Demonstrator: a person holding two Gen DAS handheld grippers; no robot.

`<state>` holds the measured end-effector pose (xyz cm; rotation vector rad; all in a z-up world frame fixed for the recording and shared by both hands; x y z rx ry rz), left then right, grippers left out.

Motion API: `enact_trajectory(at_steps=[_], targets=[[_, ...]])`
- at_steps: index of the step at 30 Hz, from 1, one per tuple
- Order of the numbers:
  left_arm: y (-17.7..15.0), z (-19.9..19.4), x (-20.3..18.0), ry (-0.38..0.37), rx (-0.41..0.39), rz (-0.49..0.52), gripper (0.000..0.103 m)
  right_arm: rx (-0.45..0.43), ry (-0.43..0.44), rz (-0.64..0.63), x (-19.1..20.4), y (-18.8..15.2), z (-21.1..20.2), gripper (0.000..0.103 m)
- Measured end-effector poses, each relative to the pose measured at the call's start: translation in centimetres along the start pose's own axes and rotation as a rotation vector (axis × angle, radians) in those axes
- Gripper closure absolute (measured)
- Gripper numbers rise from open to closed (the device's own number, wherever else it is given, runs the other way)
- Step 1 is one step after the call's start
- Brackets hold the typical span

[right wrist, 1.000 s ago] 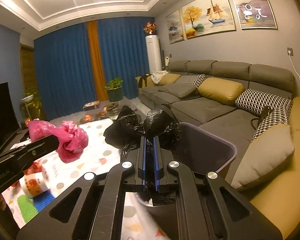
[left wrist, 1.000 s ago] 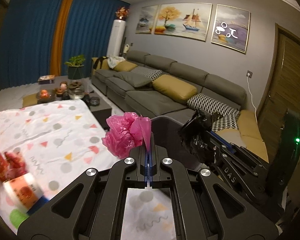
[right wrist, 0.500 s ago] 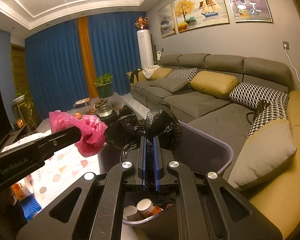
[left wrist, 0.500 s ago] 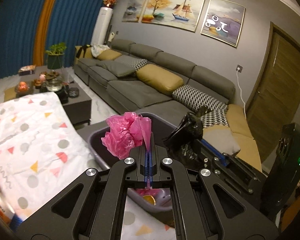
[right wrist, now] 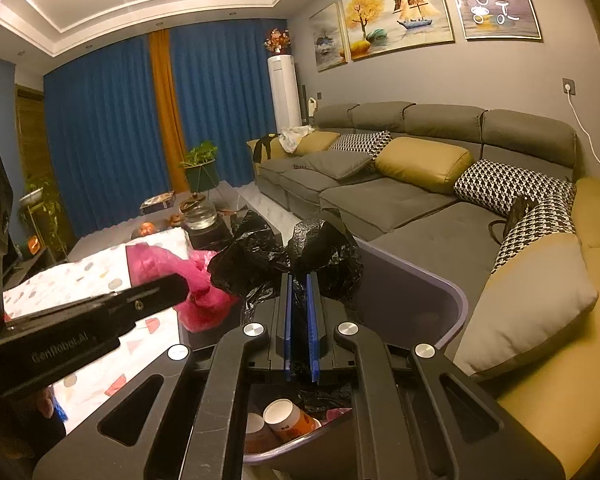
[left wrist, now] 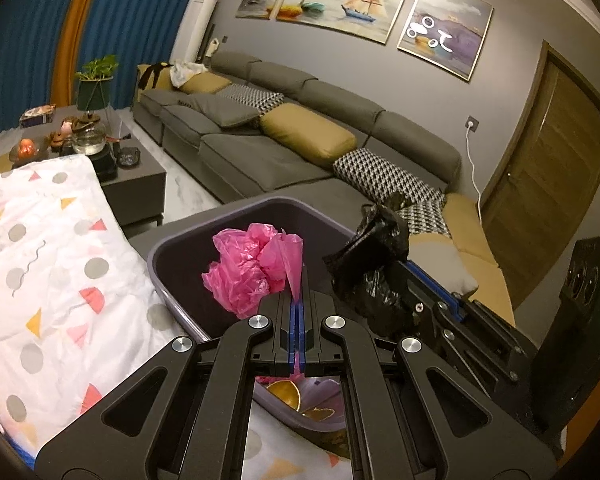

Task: Collect trash
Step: 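Carry the pink tissue and black bag to the grey bin and open both tools, then move both open tools back over the trash on the table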

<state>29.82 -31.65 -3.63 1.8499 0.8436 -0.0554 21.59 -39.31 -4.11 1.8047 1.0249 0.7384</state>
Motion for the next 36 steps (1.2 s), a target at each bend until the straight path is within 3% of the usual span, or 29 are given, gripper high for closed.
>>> enact_trajectory(at_steps=[19, 22, 26, 30, 36], targets=[[-0.6, 0.9, 0.7, -0.021, 0.044, -0.03, 0.102, 0.026, -0.006, 0.006, 0.1, -0.2, 0.3, 0.094], [-0.6, 1.0, 0.8, -0.019, 0.049, -0.023, 0.089, 0.026, -0.012, 0.003, 0.1, -0.2, 0.4, 0.085], [-0.8, 0.5, 0.9, -0.006, 0.041, -0.026, 0.054, 0.024, -0.018, 0.013, -0.2, -0.3, 0.4, 0.073], [-1.0, -1.0, 1.0, 0.07, -0.001, -0.006, 0.029, 0.013, -0.029, 0.025, -0.6, -0.3, 0.0, 0.059], [-1.8, -4.7, 1.6, 0.203, -0.066, -0.024, 0.014, -0.023, -0.052, 0.018, -0.4, -0.7, -2.0, 0.036]])
Point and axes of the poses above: each gripper's, at about its wrist camera, not at the fingertips, and z roughly the way its jaws point, x to its left, y to its top, the point moved 1 cm from there along z, roughly the way its jaws point, and after that the axes turned 8 degrees about -y, right-handed, at the moved point
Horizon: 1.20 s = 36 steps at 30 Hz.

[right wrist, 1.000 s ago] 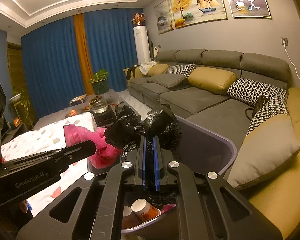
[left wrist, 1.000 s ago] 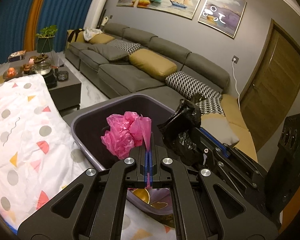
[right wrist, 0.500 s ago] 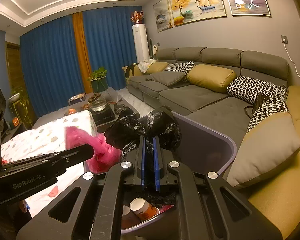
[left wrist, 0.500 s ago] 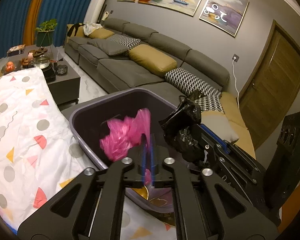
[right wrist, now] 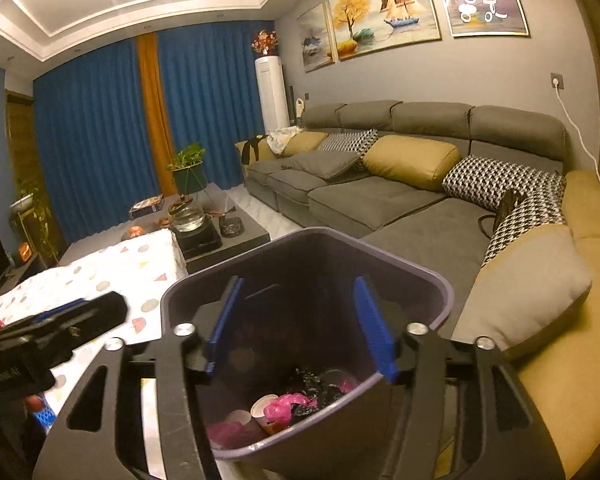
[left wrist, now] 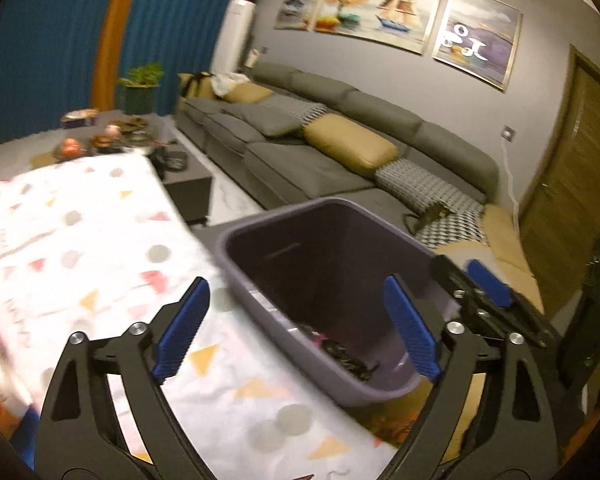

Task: Collect trash
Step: 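Move both open tools back over the trash on the table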

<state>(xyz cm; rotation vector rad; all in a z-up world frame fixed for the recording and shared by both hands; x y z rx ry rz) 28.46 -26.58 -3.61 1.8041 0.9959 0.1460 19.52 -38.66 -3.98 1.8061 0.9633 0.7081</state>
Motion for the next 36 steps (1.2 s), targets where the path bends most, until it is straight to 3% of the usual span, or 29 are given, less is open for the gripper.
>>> enact_trajectory(at_steps=[7, 12, 21, 27, 36], targets=[[-1.6, -4.9, 0.8, 0.172, -0.048, 0.007, 0.013, -0.019, -0.01, -0.045, 1.1, -0.9, -2.3, 0.028], [-3.6, -9.0, 1.5, 0.25, -0.068, 0.008, 0.012, -0.03, 0.029, -0.078, 2.7, -2.0, -4.7, 0.026], [-8.7, -17.0, 6.3, 0.437, -0.088, -0.074, 0.012, -0.035, 0.143, -0.112, 6.5, -4.1, -9.1, 0.025], [-12.3, -21.2, 9.1, 0.493, -0.069, -0.129, 0.012, -0.049, 0.201, -0.154, 9.9, -6.2, -11.9, 0.024], [-14.5, -22.0, 11.5, 0.454, -0.03, -0.218, 0.013, -0.04, 0.251, -0.187, 13.2, -8.1, -13.8, 0.024]])
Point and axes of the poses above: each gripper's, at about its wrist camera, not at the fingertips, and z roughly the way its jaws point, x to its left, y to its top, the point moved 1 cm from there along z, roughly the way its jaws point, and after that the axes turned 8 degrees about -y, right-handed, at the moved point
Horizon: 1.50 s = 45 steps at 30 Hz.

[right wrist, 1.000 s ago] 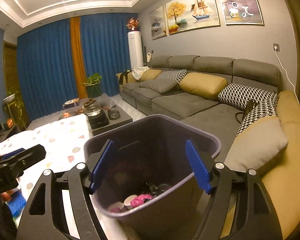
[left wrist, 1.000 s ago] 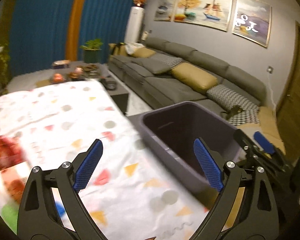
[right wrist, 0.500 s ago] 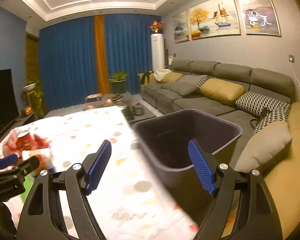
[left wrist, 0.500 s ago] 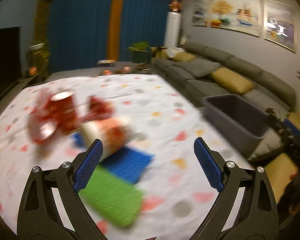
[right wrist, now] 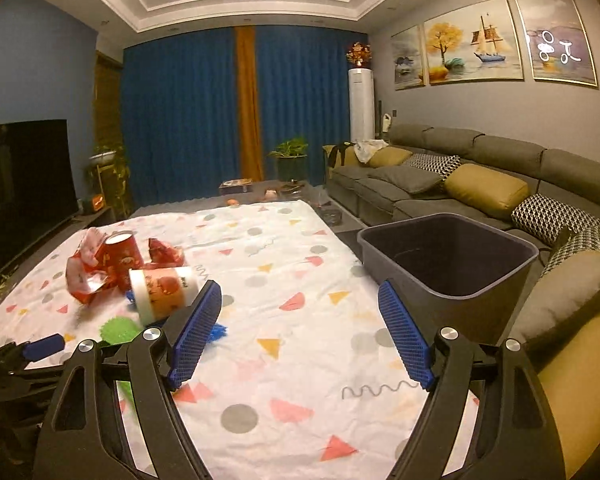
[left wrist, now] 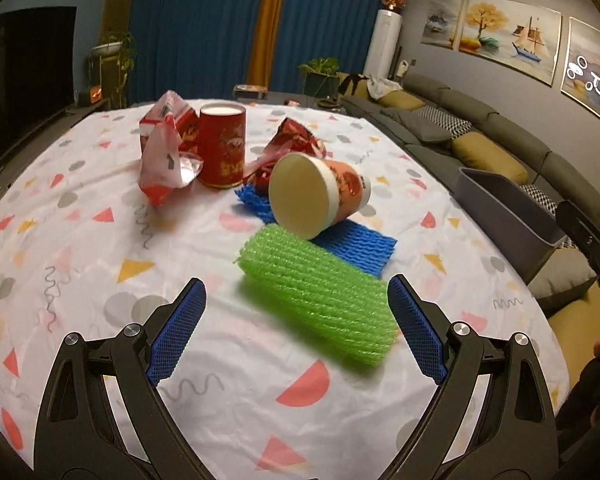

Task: Collect trash
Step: 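Move both open tools back over the trash on the table, then grasp the green mesh sleeve with the left tool while the right tool grasps the orange-printed paper cup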

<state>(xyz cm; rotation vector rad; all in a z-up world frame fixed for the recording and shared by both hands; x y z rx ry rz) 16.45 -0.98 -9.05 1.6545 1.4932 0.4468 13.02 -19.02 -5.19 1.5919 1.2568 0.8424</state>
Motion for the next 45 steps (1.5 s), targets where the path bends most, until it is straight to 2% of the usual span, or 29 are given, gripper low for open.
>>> enact_trajectory(at_steps=[2, 10, 13, 15, 18, 24, 33, 45], targets=[[-0.1, 0.5, 0.2, -0.01, 0.012, -0.011, 0.013, 0.007, 0.002, -0.007, 0.2, -0.2, 0.0, 0.024], [0.2, 2.6, 0.6, -0.033, 0.066, -0.045, 0.024, 0.024, 0.006, -0.02, 0.4, -0.9, 0.5, 0.024], [0.4, 3.5, 0.8, -0.043, 0.092, -0.06, 0.035, 0.026, 0.012, -0.021, 0.6, -0.9, 0.8, 0.024], [0.3, 4.1, 1.1, -0.058, 0.118, -0.073, 0.051, 0.03, 0.016, -0.019, 0.7, -0.8, 1.1, 0.024], [0.2, 4.5, 1.2, -0.073, 0.137, -0.087, 0.067, 0.038, 0.019, -0.023, 0.8, -1.0, 1.4, 0.024], [0.1, 4.3, 1.8, -0.095, 0.124, -0.112, 0.086, 0.057, 0.033, -0.034, 1.7, -1.2, 2.1, 0.024], [0.7, 1.0, 3.5, -0.086, 0.035, -0.137, 0.089, 0.075, 0.073, -0.076, 4.5, -1.5, 2.8, 0.024], [2.1, -3.4, 7.5, -0.053, -0.079, -0.171, 0.089, 0.097, 0.132, -0.157, 11.0, -1.6, 4.4, 0.026]])
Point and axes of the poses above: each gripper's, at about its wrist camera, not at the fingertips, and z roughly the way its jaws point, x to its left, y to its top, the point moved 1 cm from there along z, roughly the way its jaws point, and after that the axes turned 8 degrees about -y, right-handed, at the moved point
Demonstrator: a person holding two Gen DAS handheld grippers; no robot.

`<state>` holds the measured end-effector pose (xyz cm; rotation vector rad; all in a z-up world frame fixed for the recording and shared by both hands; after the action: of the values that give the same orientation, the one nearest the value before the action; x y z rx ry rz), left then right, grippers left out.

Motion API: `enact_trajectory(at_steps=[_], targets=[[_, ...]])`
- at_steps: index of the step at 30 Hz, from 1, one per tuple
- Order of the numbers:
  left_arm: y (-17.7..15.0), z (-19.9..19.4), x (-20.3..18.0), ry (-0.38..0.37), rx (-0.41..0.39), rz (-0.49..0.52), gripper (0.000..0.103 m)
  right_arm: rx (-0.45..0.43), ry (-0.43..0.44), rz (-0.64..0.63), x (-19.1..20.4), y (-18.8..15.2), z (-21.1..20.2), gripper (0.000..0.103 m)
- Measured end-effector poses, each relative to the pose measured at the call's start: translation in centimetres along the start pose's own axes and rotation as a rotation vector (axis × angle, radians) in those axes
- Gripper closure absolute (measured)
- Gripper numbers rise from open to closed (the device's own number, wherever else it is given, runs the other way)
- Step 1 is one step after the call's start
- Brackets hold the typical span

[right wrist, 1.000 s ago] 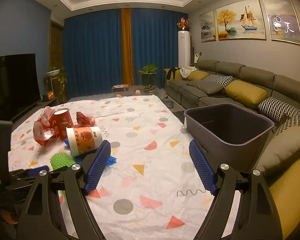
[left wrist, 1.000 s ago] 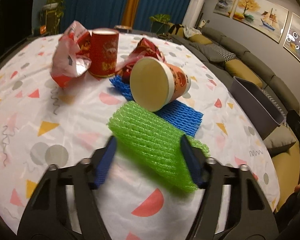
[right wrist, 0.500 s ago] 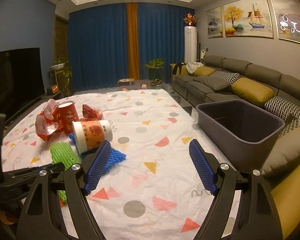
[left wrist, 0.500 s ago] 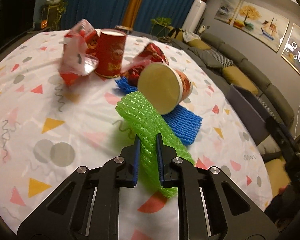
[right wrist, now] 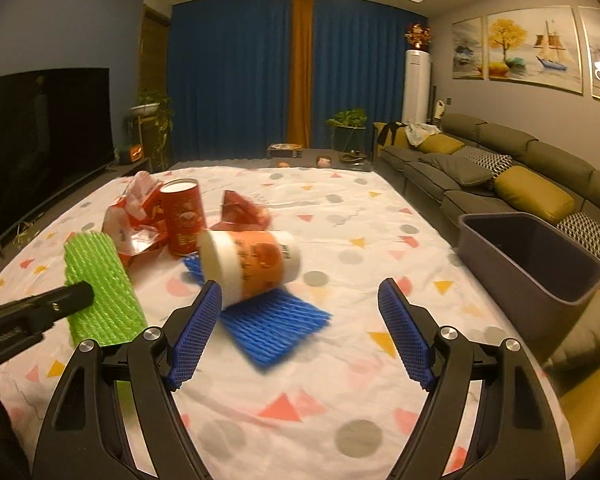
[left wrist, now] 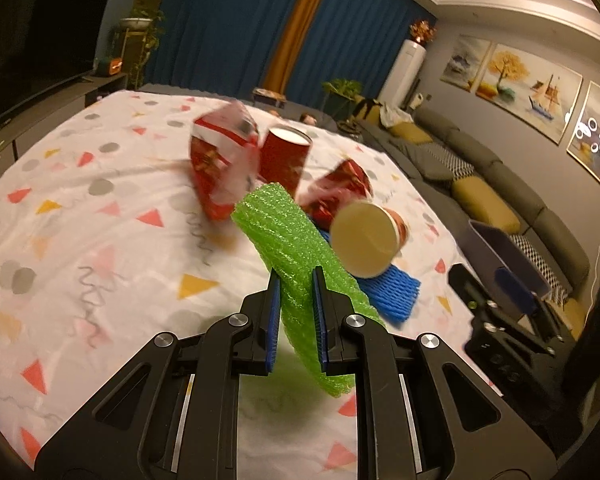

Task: Collect trash
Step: 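Grasp the green mesh sleeve with the left tool while the right tool grasps the orange-printed paper cup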

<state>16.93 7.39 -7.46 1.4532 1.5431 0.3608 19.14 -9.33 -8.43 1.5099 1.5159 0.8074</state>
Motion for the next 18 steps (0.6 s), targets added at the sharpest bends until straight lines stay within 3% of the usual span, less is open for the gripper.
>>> enact_trajectory(at_steps=[11, 18], targets=[[2.0, -2.2, 3.4, 0.021, -0.067, -0.03, 0.089, 0.052, -0.033, -0.057, 4.6, 1.0, 4.1, 0.038], [2.2, -2.2, 4.5, 0.011, -0.07, -0.051, 0.089, 0.103, -0.055, -0.065, 5.2, 1.0, 6.1, 0.057]])
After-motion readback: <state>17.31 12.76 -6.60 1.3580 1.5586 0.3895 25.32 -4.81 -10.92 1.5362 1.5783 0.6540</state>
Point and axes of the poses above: each gripper's, at about its wrist camera, not at the fingertips, and z roughly the way its jaws point, x to its left, y to its top, the point moved 1 cm from there along z, roughly the way its jaws point, and after that the axes turned 8 degrees about -y, right-handed, at the moved point
